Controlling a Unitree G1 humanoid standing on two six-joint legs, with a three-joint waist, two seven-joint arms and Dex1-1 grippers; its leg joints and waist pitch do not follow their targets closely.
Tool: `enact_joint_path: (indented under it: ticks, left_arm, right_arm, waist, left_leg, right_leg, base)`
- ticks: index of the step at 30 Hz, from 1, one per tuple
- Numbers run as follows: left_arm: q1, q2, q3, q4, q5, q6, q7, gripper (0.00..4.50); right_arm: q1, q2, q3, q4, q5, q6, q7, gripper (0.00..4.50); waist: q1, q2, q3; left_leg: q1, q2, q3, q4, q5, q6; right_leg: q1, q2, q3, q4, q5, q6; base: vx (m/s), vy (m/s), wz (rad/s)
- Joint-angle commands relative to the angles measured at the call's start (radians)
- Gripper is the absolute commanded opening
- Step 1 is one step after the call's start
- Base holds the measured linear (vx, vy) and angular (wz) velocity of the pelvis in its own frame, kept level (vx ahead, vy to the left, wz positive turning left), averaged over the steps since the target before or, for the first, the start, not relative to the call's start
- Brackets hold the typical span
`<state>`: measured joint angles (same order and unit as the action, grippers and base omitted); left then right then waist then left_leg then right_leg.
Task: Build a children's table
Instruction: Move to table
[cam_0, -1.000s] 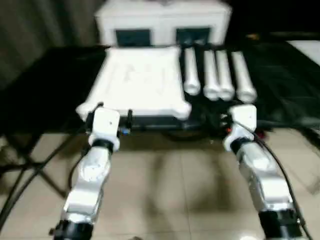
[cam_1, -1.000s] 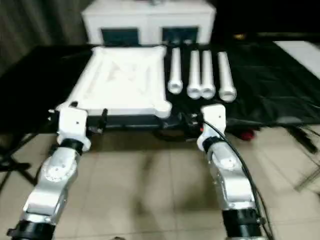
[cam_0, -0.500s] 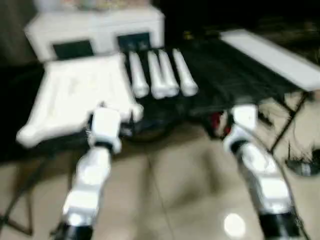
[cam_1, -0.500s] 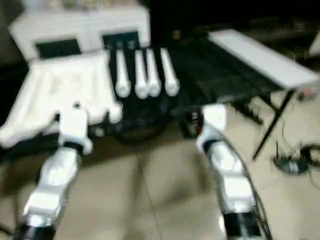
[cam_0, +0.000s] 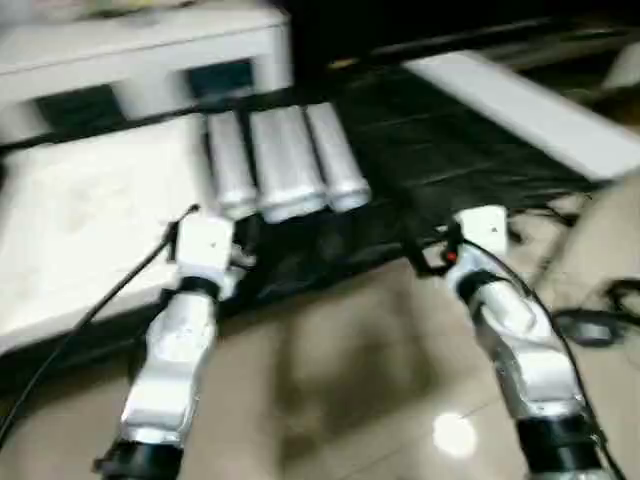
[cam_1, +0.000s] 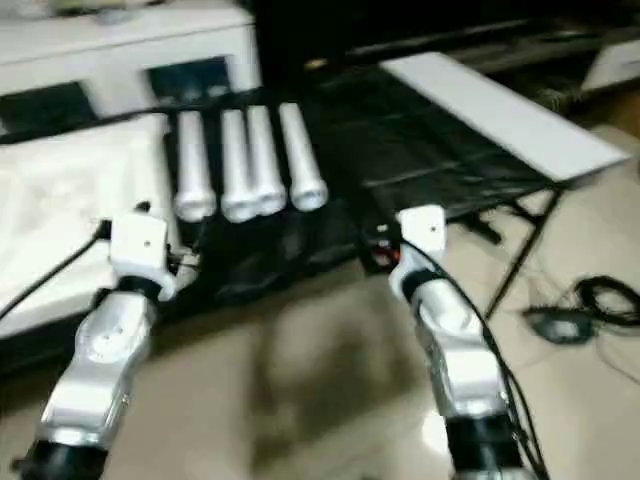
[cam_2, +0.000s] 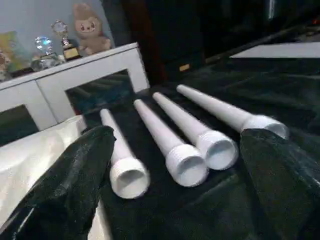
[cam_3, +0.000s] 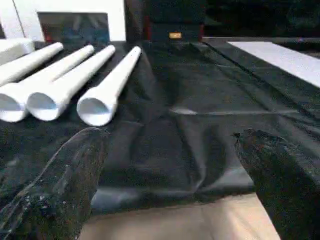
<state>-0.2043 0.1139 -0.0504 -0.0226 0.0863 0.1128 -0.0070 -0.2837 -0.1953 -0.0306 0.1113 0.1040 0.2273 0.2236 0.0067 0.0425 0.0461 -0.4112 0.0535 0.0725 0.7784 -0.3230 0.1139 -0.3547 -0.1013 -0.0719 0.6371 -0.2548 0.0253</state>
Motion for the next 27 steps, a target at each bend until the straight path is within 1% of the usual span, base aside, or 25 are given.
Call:
enact_joint_path:
  ticks: [1,2,3,4,5,6,7,8,9,10,11,12,13,14,15,16,17,19,20,21,22,23,24,26,27]
  left_arm:
    - [0.005,0.027,0.046,-0.016,-0.007,0.011,0.012,4.50]
    - [0.006,0.027,0.049,-0.018,-0.007,0.011,0.012,4.50]
    - [0.006,0.026,0.052,-0.019,-0.005,0.012,0.012,4.50]
    - [0.006,0.025,0.053,-0.020,-0.004,0.013,0.011,4.50]
    - [0.007,0.024,0.055,-0.022,-0.003,0.013,0.011,4.50]
    - [0.007,0.024,0.055,-0.022,-0.002,0.013,0.011,4.50]
    - [0.007,0.023,0.055,-0.022,-0.002,0.013,0.011,4.50]
    - [0.008,0.023,0.055,-0.023,-0.001,0.013,0.011,4.50]
    - [0.008,0.022,0.052,-0.023,-0.002,0.013,0.010,4.50]
    - [0.007,0.022,0.049,-0.023,-0.002,0.012,0.009,4.50]
    - [0.007,0.022,0.047,-0.023,-0.003,0.012,0.007,4.50]
    - [0.007,0.022,0.047,-0.023,-0.003,0.012,0.007,4.50]
    - [0.008,0.021,0.047,-0.023,-0.004,0.012,0.007,4.50]
    - [0.008,0.020,0.047,-0.022,-0.004,0.012,0.006,4.50]
    - [0.008,0.018,0.051,-0.021,-0.005,0.012,0.005,4.50]
    - [0.009,0.017,0.056,-0.021,-0.006,0.012,0.004,4.50]
    - [0.009,0.015,0.058,-0.021,-0.006,0.011,0.005,4.50]
    - [0.010,0.014,0.059,-0.020,-0.007,0.011,0.005,4.50]
    - [0.011,0.011,0.061,-0.020,-0.009,0.010,0.007,4.50]
    - [0.012,0.007,0.062,-0.019,-0.014,0.010,0.009,4.50]
    - [0.014,0.003,0.063,-0.019,-0.016,0.012,0.012,4.50]
    - [0.015,0.002,0.063,-0.019,-0.017,0.013,0.013,4.50]
    - [0.015,0.001,0.064,-0.019,-0.017,0.013,0.013,4.50]
    - [0.020,-0.012,0.069,-0.019,-0.024,0.027,0.025,4.50]
    - [0.022,-0.021,0.073,-0.016,-0.034,0.033,0.027,4.50]
  right_arm:
    - [-0.027,0.027,0.045,-0.032,-0.003,-0.008,0.018,4.49]
    - [-0.029,0.028,0.047,-0.031,-0.004,-0.008,0.020,4.49]
    - [-0.031,0.028,0.052,-0.029,-0.002,-0.009,0.024,4.49]
    - [-0.032,0.028,0.055,-0.027,0.000,-0.009,0.026,4.49]
    - [-0.033,0.028,0.059,-0.025,-0.001,-0.011,0.027,4.49]
    - [-0.033,0.028,0.059,-0.024,-0.002,-0.012,0.029,4.49]
    - [-0.033,0.028,0.060,-0.023,-0.003,-0.012,0.030,4.49]
    - [-0.033,0.029,0.060,-0.022,-0.004,-0.013,0.031,4.49]
    - [-0.034,0.028,0.059,-0.021,-0.007,-0.014,0.033,4.49]
    - [-0.036,0.026,0.057,-0.018,-0.008,-0.015,0.035,4.49]
    - [-0.038,0.025,0.056,-0.016,-0.008,-0.014,0.036,4.49]
    - [-0.038,0.025,0.056,-0.016,-0.009,-0.014,0.037,4.49]
    - [-0.039,0.023,0.056,-0.015,-0.009,-0.014,0.039,4.49]
    - [-0.041,0.022,0.056,-0.014,-0.008,-0.015,0.042,4.49]
    - [-0.043,0.019,0.059,-0.013,-0.009,-0.015,0.045,4.49]
    - [-0.044,0.022,0.055,-0.014,0.003,-0.008,0.048,4.49]
    - [-0.044,0.025,0.051,-0.013,0.013,-0.005,0.050,4.49]
    - [-0.044,0.027,0.048,-0.013,0.019,-0.003,0.051,4.49]
    - [-0.046,0.025,0.046,-0.009,0.019,-0.001,0.051,4.49]
    - [-0.048,0.021,0.047,-0.006,0.016,-0.001,0.051,4.49]
    - [-0.050,0.018,0.048,-0.003,0.014,0.002,0.053,4.49]
    - [-0.051,0.017,0.049,-0.002,0.013,0.003,0.054,4.49]
    - [-0.052,0.016,0.049,-0.001,0.013,0.003,0.055,4.49]
    - [-0.054,0.014,0.052,0.002,0.015,0.006,0.067,4.49]
    - [-0.055,0.013,0.052,0.003,0.014,0.007,0.070,4.49]
  waist:
    - [0.030,-0.021,-0.048]
    - [0.025,0.019,-0.028]
    - [0.017,0.019,-0.019]
    - [0.002,0.044,-0.024]
    - [-0.002,0.068,-0.025]
    - [-0.051,0.097,-0.045]
    - [-0.069,0.074,-0.078]
    - [-0.064,0.082,-0.074]
    - [-0.065,0.069,-0.066]
    - [-0.060,0.044,-0.066]
    - [-0.063,0.010,-0.061]
    - [-0.063,0.010,-0.061]
    - [-0.034,-0.023,-0.046]
    - [-0.005,-0.071,-0.061]
    - [-0.005,-0.055,-0.051]
    - [-0.004,-0.040,-0.061]
    - [0.009,-0.054,-0.046]
    - [0.043,-0.018,-0.045]
    - [0.048,0.010,-0.057]
    - [0.009,0.069,-0.054]
    - [-0.020,0.069,-0.077]
    - [-0.013,0.044,-0.094]
    - [-0.013,0.049,-0.089]
    - [-0.005,0.006,-0.069]
    - [0.002,-0.016,-0.059]
  left_leg:
    - [-0.050,0.069,-0.002,-0.020,0.062,-0.050]
    - [-0.030,0.115,0.017,-0.087,0.087,-0.026]
    - [-0.027,0.124,0.025,-0.113,0.057,-0.013]
    - [-0.035,0.122,0.030,-0.179,0.023,0.020]
    - [0.000,0.113,0.003,-0.225,-0.037,0.047]
    - [0.147,0.133,-0.120,-0.263,-0.201,0.196]
    - [0.222,0.180,-0.227,-0.237,-0.080,0.367]
    - [0.217,0.166,-0.242,-0.220,0.029,0.410]
    - [0.199,0.131,-0.255,-0.225,0.153,0.428]
    - [0.202,0.109,-0.279,-0.235,0.247,0.385]
    - [0.179,0.088,-0.295,-0.264,0.289,0.291]
    - [0.179,0.088,-0.295,-0.264,0.289,0.291]
    - [0.133,-0.031,-0.216,-0.248,0.128,0.092]
    - [0.012,-0.062,-0.054,-0.036,-0.145,0.046]
    - [0.008,-0.022,-0.062,-0.010,-0.122,0.021]
    - [-0.004,0.011,-0.056,-0.007,-0.055,-0.096]
    - [-0.026,0.007,-0.039,-0.007,-0.031,-0.108]
    - [-0.032,0.048,-0.027,-0.090,0.123,-0.088]
    - [0.011,0.083,-0.011,-0.197,0.213,-0.054]
    - [0.125,0.148,-0.088,-0.250,0.046,-0.005]
    - [0.192,0.207,-0.149,-0.263,-0.035,0.084]
    - [0.220,0.235,-0.169,-0.240,-0.066,0.191]
    - [0.213,0.227,-0.162,-0.233,-0.025,0.221]
    - [0.187,0.213,-0.119,-0.261,0.061,0.291]
    - [0.169,0.192,-0.082,-0.264,0.098,0.283]
  right_leg:
    - [0.120,-0.228,0.023,-0.184,-0.410,0.043]
    - [0.160,-0.218,-0.080,-0.237,-0.570,-0.093]
    - [0.183,-0.203,-0.111,-0.248,-0.614,-0.102]
    - [0.231,-0.118,-0.163,-0.219,-0.549,-0.083]
    - [0.214,-0.037,-0.172,-0.175,-0.482,-0.064]
    - [0.097,0.072,-0.143,-0.011,-0.350,-0.065]
    - [-0.003,0.077,-0.063,0.086,-0.262,-0.026]
    - [-0.030,0.075,-0.040,0.110,-0.247,-0.008]
    - [-0.054,0.076,-0.015,0.134,-0.213,0.029]
    - [-0.077,0.074,0.024,0.137,-0.146,0.073]
    - [-0.078,0.048,0.085,0.112,-0.033,0.068]
    - [-0.078,0.048,0.085,0.112,-0.033,0.068]
    - [-0.028,0.010,0.143,-0.028,0.091,0.033]
    - [0.155,-0.181,0.246,-0.146,-0.013,0.019]
    - [0.152,-0.223,0.233,-0.153,-0.008,-0.018]
    - [0.163,-0.152,0.234,-0.127,-0.005,-0.129]
    - [0.181,-0.111,0.220,-0.132,-0.031,-0.226]
    - [0.188,-0.043,0.161,-0.144,-0.107,-0.376]
    - [0.166,0.028,0.085,-0.133,-0.187,-0.312]
    - [0.049,0.101,0.004,-0.024,-0.225,-0.199]
    - [-0.024,0.094,0.005,0.065,-0.235,-0.144]
    - [-0.051,0.060,0.013,0.106,-0.182,-0.053]
    - [-0.072,0.052,0.013,0.118,-0.144,-0.015]
    - [-0.104,0.033,0.021,0.130,-0.029,0.061]
    - [-0.105,0.012,0.041,0.084,0.080,0.023]
  base:
    - [0.156,-0.037,0.40]
    - [0.185,0.020,0.39]
    - [0.209,0.105,0.40]
    - [0.209,0.105,0.40]
    - [0.264,0.145,0.52]
    - [0.324,0.089,0.64]
    - [0.324,0.089,0.64]
    - [0.289,0.059,0.61]
    - [0.218,0.069,0.44]
    - [0.218,0.069,0.44]
    - [0.198,0.053,0.31]
    - [0.202,0.033,0.57]
    - [0.202,0.033,0.57]
    - [0.208,-0.010,0.83]
    - [0.220,0.001,0.68]
    - [0.220,0.001,0.68]
    - [0.232,0.045,0.36]
    - [0.215,0.059,0.15]
    - [0.183,0.102,0.10]
    - [0.210,0.139,0.11]
    - [0.210,0.139,0.11]
    - [0.238,0.147,0.11]
    - [0.203,0.121,0.07]
    - [0.192,0.105,0.03]
    - [0.175,0.030,-0.03]
